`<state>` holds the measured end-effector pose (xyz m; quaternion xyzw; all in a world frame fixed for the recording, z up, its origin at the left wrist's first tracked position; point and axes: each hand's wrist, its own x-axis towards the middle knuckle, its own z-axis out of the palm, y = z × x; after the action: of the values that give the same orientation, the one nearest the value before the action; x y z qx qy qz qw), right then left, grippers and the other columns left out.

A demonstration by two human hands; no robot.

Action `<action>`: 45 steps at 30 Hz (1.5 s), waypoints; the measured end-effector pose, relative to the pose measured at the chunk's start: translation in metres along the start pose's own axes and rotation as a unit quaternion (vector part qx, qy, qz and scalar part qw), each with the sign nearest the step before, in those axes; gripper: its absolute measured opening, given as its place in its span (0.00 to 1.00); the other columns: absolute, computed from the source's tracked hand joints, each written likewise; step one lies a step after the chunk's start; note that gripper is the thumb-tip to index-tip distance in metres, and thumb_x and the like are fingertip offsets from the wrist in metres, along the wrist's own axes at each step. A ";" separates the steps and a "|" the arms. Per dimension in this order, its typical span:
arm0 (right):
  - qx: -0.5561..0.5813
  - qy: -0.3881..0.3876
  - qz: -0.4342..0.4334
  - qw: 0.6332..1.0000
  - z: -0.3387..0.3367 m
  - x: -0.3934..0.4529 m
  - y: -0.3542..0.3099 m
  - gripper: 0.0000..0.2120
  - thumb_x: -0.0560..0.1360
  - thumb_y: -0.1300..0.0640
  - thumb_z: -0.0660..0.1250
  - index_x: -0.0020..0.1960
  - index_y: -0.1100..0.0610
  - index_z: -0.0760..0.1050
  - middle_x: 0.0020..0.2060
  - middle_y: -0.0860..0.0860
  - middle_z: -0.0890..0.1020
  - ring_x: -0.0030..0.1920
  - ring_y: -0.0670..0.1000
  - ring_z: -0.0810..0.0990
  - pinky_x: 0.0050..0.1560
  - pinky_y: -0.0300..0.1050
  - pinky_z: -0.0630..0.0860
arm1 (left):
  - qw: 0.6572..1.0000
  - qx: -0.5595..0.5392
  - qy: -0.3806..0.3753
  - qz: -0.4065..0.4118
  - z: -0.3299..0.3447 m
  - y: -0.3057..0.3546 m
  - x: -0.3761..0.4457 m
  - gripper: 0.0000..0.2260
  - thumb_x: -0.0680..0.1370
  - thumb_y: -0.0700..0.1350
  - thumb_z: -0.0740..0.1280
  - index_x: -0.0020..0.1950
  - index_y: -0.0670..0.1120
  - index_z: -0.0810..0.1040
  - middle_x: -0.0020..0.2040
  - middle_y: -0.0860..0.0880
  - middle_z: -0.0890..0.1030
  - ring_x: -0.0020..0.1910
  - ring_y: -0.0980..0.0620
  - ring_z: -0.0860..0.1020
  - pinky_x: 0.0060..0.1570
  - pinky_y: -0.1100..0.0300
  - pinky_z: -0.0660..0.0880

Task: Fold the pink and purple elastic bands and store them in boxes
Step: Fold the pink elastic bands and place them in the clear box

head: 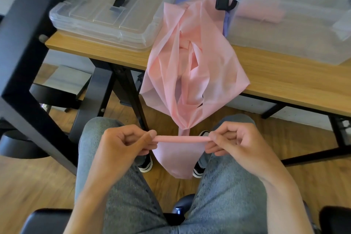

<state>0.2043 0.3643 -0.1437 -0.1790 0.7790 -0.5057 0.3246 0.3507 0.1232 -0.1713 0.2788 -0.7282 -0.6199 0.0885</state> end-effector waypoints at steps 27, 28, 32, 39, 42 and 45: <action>0.050 0.106 -0.090 0.989 0.005 0.008 0.009 0.03 0.78 0.63 0.72 0.50 0.60 0.83 0.41 0.54 0.89 0.44 0.54 0.89 0.47 0.49 0.86 | 0.996 -0.018 0.044 0.075 0.007 0.002 -0.001 0.07 0.72 0.42 0.75 0.50 0.44 0.87 0.41 0.50 0.88 0.42 0.51 0.87 0.44 0.60 0.84; 0.069 0.103 -0.093 0.988 0.004 0.007 0.008 0.04 0.77 0.62 0.72 0.50 0.61 0.83 0.41 0.55 0.89 0.45 0.54 0.89 0.47 0.49 0.86 | 0.995 -0.036 0.050 0.076 0.006 0.002 -0.002 0.07 0.72 0.42 0.75 0.50 0.43 0.87 0.41 0.49 0.88 0.42 0.50 0.87 0.44 0.58 0.84; 0.064 0.109 -0.108 0.986 0.002 0.005 0.007 0.07 0.75 0.62 0.73 0.52 0.60 0.83 0.43 0.52 0.89 0.44 0.53 0.89 0.46 0.47 0.86 | 0.993 -0.027 0.046 0.102 0.003 0.005 -0.002 0.10 0.70 0.39 0.76 0.51 0.42 0.86 0.44 0.49 0.88 0.43 0.50 0.88 0.45 0.59 0.84; -0.055 0.133 -0.121 0.982 0.000 0.004 0.009 0.13 0.74 0.60 0.76 0.55 0.46 0.84 0.44 0.40 0.88 0.43 0.44 0.88 0.49 0.40 0.84 | 0.992 0.069 0.007 0.106 -0.005 0.008 -0.004 0.13 0.69 0.42 0.76 0.53 0.50 0.86 0.45 0.59 0.87 0.45 0.59 0.86 0.44 0.70 0.80; -0.071 0.143 -0.146 0.976 0.003 0.006 0.010 0.07 0.77 0.61 0.74 0.52 0.52 0.85 0.41 0.44 0.88 0.42 0.45 0.88 0.45 0.41 0.84 | 0.989 0.092 0.007 0.116 -0.004 0.010 -0.005 0.08 0.72 0.43 0.76 0.50 0.50 0.87 0.41 0.59 0.87 0.41 0.59 0.86 0.41 0.70 0.80; -0.071 0.137 -0.152 0.976 0.005 0.006 0.009 0.04 0.79 0.61 0.71 0.51 0.54 0.82 0.36 0.49 0.86 0.36 0.48 0.87 0.40 0.42 0.83 | 0.991 0.071 0.021 0.112 -0.002 0.011 -0.005 0.07 0.74 0.45 0.74 0.51 0.49 0.86 0.37 0.54 0.87 0.36 0.55 0.86 0.40 0.64 0.83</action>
<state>0.2037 0.3605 -0.1552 -0.2471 0.8138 -0.5121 0.1201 0.3525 0.1249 -0.1590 0.2142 -0.7946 -0.5471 0.1526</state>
